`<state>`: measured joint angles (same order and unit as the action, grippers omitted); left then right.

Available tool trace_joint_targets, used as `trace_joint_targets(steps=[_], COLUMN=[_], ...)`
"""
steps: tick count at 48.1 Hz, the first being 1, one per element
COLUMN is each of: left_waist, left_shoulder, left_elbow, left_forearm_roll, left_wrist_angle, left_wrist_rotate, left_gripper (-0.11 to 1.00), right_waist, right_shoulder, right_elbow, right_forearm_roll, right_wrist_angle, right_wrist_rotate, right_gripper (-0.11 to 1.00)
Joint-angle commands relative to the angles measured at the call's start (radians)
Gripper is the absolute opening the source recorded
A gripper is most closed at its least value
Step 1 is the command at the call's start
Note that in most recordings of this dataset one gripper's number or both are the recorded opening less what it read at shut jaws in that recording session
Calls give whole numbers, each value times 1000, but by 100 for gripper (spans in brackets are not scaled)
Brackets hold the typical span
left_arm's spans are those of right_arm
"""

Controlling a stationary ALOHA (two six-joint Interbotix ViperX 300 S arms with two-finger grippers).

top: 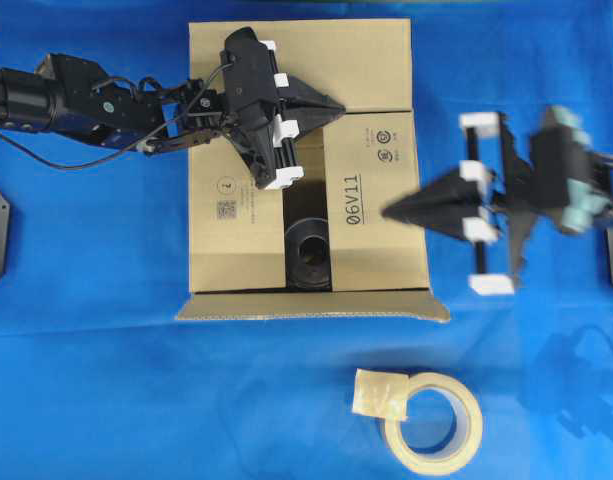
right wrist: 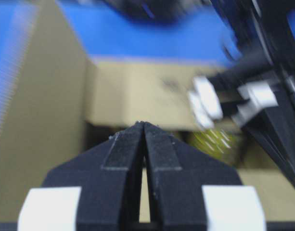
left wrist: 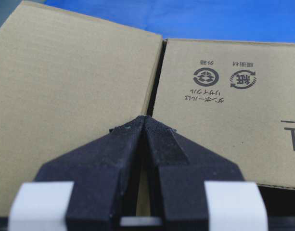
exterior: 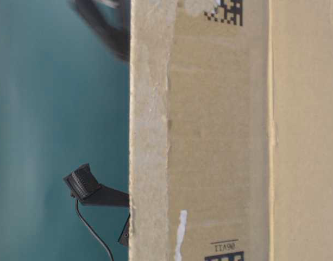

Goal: Close the cardboard box.
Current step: 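Swing the right gripper out and fold the front flap up and over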

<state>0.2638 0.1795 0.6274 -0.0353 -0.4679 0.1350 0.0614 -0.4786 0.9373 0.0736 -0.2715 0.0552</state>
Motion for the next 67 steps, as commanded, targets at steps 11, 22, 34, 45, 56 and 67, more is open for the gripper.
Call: trace_joint_targets(steps=[11,22,34,45,56,67], left_waist=[3,3,5,3,3,0], left_shoulder=[-9,-9,-9,-11,-12,-14], left_elbow=[-8,-8,-8,-3,0,2], left_forearm_roll=[2,0,2,2,0,2], left_wrist_angle=[3,3,3,3,3,3], left_wrist_rotate=[-2,-5,-6,-6,-11,-20], left_gripper=[0,0,0,0,0,0], right_waist=[268,359,348,302,198,63], right_shoulder=[-100,14,130,106,64,52], right_elbow=[11,20,55,75,101,115], right_forearm_roll=[-9,-15,-6,8,11,29], right_wrist_angle=[-12,-23,-104,-126,-124,-94], right_wrist_rotate=[-17,-23,-23,-23,-23,-21], right_gripper=[0,0,0,0,0,0])
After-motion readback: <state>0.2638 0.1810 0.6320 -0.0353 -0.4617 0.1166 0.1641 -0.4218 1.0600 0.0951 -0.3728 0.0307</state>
